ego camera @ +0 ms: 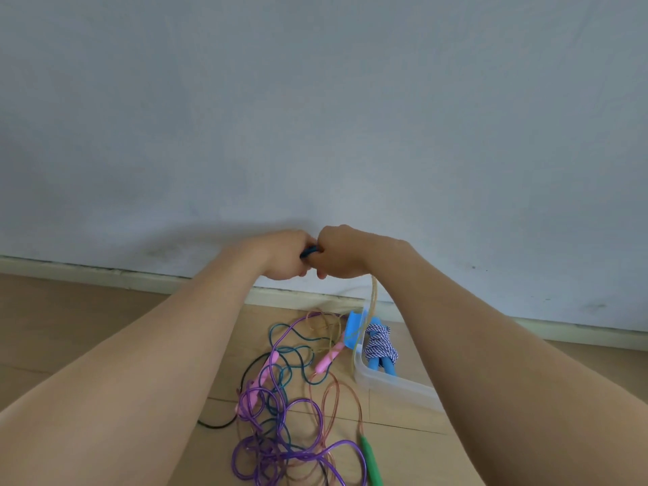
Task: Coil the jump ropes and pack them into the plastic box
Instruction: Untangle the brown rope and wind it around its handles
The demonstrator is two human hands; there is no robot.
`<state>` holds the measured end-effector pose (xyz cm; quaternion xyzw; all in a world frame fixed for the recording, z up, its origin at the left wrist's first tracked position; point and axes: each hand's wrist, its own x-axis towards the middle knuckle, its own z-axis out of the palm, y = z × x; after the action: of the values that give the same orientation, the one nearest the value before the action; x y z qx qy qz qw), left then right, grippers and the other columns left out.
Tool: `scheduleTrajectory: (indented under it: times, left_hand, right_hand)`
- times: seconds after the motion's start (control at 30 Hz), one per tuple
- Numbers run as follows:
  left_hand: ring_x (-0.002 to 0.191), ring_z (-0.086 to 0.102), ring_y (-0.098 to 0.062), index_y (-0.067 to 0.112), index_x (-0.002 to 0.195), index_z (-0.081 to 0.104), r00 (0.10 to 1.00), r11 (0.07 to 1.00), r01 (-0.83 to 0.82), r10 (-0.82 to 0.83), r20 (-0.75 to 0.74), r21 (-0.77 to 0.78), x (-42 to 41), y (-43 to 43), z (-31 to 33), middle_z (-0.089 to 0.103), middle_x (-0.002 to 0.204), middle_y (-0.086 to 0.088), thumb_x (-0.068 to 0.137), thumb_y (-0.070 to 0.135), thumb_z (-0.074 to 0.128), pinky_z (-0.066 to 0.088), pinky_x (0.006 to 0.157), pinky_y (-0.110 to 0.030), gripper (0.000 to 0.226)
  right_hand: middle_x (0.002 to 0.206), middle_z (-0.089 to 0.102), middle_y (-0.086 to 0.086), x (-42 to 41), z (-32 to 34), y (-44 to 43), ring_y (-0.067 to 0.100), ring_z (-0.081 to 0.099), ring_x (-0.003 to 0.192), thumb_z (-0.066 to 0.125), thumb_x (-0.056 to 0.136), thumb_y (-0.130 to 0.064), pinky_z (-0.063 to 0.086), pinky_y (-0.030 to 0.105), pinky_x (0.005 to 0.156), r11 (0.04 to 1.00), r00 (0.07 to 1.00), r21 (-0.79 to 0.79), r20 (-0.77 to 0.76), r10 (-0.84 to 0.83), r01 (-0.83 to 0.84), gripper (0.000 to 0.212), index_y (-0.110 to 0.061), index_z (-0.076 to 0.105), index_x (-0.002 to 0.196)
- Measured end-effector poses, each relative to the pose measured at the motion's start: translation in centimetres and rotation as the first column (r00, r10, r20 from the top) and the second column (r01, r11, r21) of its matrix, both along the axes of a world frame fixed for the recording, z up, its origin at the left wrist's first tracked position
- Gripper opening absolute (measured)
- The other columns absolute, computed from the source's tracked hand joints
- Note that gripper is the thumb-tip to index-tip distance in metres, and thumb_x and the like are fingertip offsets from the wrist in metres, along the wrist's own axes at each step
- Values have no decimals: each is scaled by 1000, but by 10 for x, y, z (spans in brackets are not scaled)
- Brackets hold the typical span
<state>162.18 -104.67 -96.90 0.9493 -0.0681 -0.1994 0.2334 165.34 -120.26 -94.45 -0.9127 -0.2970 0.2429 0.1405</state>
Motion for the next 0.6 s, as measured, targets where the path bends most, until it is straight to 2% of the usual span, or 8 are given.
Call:
scheduleTrajectory:
  times: [0.13, 0.23, 0.3, 0.4, 0.47, 0.53, 0.6]
  left_hand:
    - [80, 62, -4, 38, 97, 66, 995, 997, 74, -72, -63, 27, -2, -7, 3, 70, 88, 13, 97, 7, 55, 42, 66, -20, 33]
    - [81, 62, -11, 30, 102, 72, 988, 987, 145, -140, -64, 72, 1, -10, 5, 72, 90, 9, 94, 8, 65, 44, 67, -24, 24]
    - [79, 61, -13, 31, 100, 74, 981, 978, 185, -179, -74, 94, 1, -13, 5, 69, 85, 11, 92, 11, 73, 44, 65, -25, 22]
    - [89, 69, -18, 32, 101, 75, 982, 984, 179, -180, -49, -25, 0, -12, 8, 75, 90, 11, 91, 14, 77, 51, 78, -30, 21]
    - [96, 73, -13, 27, 108, 76, 993, 979, 118, -120, -3, -169, 0, -8, 12, 79, 98, 9, 92, 14, 78, 53, 84, -26, 21]
    - [87, 70, -6, 24, 111, 76, 999, 946, 32, -27, 20, -322, 0, -7, 15, 80, 99, 6, 93, 13, 77, 50, 71, -17, 21]
    - [78, 61, -7, 26, 106, 75, 999, 898, -34, 47, 19, -438, 0, -9, 17, 80, 99, 3, 94, 12, 75, 44, 66, -20, 18]
  right_hand:
    - [50, 64, -8, 3, 3, -11, 5, 53, 46, 62, 89, -30, 41, 24, 52, 999, 997, 31, 76, -16, 14, 34, -20, 72, 58]
    - [50, 61, 3, 9, 7, -21, 15, 50, 46, 74, 82, -34, 43, 29, 48, 991, 989, 124, 137, -58, 41, 34, -11, 73, 58]
    - [59, 69, 8, 15, 10, -30, 15, 57, 45, 88, 75, -39, 50, 27, 47, 969, 984, 231, 130, -121, 89, 31, -13, 76, 62]
    - [71, 74, 3, 22, 6, -47, 11, 62, 56, 93, 75, -40, 57, 27, 56, 903, 978, 380, -17, -209, 199, 26, -16, 81, 78]
    - [70, 67, -1, 26, 1, -60, 10, 57, 60, 87, 84, -38, 54, 25, 59, 819, 941, 464, -187, -282, 338, 23, -17, 81, 88]
    - [64, 52, -4, 30, -3, -69, 12, 47, 59, 81, 91, -38, 48, 26, 59, 752, 903, 507, -314, -294, 421, 23, -14, 80, 91]
    - [64, 46, -3, 33, -6, -72, 14, 40, 60, 74, 98, -34, 43, 29, 59, 719, 879, 522, -385, -281, 459, 26, -9, 80, 99]
